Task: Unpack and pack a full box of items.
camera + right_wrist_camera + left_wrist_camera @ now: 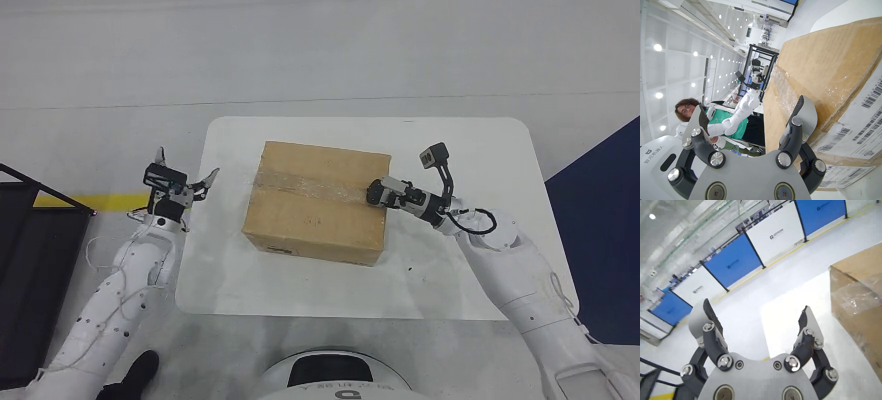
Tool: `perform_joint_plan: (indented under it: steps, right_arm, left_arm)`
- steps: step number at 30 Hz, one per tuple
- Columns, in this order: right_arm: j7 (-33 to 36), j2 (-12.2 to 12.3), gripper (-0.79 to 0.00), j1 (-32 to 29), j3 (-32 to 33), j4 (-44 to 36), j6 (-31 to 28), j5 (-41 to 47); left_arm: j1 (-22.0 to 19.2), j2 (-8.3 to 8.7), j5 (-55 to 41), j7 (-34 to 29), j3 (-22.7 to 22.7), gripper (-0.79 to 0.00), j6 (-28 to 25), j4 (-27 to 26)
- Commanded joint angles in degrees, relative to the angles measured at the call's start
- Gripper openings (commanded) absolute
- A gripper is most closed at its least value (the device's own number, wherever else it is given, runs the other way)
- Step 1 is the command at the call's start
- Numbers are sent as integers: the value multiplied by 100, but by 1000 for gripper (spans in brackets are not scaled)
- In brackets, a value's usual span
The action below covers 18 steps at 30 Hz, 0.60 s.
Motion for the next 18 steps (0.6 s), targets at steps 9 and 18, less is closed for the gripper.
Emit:
perform_joint_plan:
  steps: [9, 18]
  right_arm:
    - [0, 0, 0, 0, 0, 0, 0, 0]
    - [0, 0, 0, 0, 0, 0, 0, 0]
  left_arm:
    - [-696, -72, -2220, 754, 36, 0, -4065, 1246]
    - [-604, -107, -2474, 588, 144, 0, -4247, 936]
